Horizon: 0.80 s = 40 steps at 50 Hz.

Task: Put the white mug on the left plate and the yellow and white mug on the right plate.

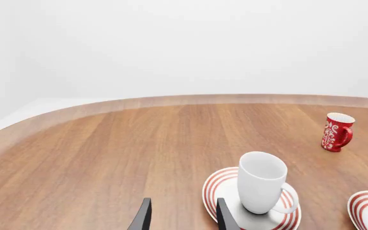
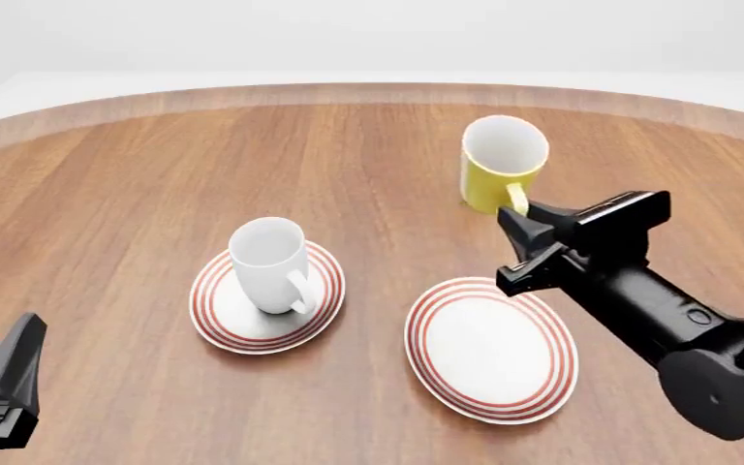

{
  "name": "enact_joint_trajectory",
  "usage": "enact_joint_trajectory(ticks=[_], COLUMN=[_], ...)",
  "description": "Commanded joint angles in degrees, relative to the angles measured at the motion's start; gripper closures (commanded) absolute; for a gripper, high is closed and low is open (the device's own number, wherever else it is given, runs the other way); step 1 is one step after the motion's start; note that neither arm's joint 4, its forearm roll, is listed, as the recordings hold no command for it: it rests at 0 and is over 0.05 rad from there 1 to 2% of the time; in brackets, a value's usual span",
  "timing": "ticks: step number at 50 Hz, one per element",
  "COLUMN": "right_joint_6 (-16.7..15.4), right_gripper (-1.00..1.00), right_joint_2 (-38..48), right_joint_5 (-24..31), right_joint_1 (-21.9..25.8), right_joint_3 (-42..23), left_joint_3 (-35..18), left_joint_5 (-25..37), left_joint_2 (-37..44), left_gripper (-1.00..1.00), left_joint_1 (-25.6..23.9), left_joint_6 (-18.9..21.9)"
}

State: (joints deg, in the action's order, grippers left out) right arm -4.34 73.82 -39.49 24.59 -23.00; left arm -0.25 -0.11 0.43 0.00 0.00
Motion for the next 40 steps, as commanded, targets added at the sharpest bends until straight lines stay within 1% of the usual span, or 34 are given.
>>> enact_joint_trajectory(ticks=[1, 3, 12, 13, 19, 23, 28, 33, 40], right_joint_6=[0.9, 1.2, 0.7, 0.7, 0.6, 0.7, 1.1, 1.3, 1.2], right_gripper=[1.0, 1.0, 1.0, 1.0, 1.0, 1.0, 1.0, 1.0, 1.0], right_joint_2=[-7.4, -10.1, -16.8, -18.7, -23.0, -24.3, -28.9, -31.3, -36.6], right_joint_5=[2.3, 3.8, 8.5, 9.9, 13.1, 13.8, 17.1, 18.6, 23.1], right_joint_1=[0.2, 0.3, 0.2, 0.3, 0.3, 0.7, 1.2, 1.0, 1.2], right_joint_3=[3.7, 4.6, 6.8, 7.3, 8.5, 9.3, 10.5, 11.7, 12.9], left_joint_3=[0.0, 0.0, 0.0, 0.0, 0.0, 0.0, 0.0, 0.0, 0.0], left_joint_5=[0.0, 0.0, 0.0, 0.0, 0.0, 0.0, 0.0, 0.0, 0.0], left_joint_2=[0.0, 0.0, 0.0, 0.0, 0.0, 0.0, 0.0, 0.0, 0.0], left_gripper=[-1.0, -1.0, -1.0, -1.0, -1.0, -1.0, -1.0, -1.0, -1.0], left_joint_1=[0.0, 0.0, 0.0, 0.0, 0.0, 0.0, 0.0, 0.0, 0.0], left_joint_6=[0.0, 0.0, 0.0, 0.0, 0.0, 0.0, 0.0, 0.0, 0.0])
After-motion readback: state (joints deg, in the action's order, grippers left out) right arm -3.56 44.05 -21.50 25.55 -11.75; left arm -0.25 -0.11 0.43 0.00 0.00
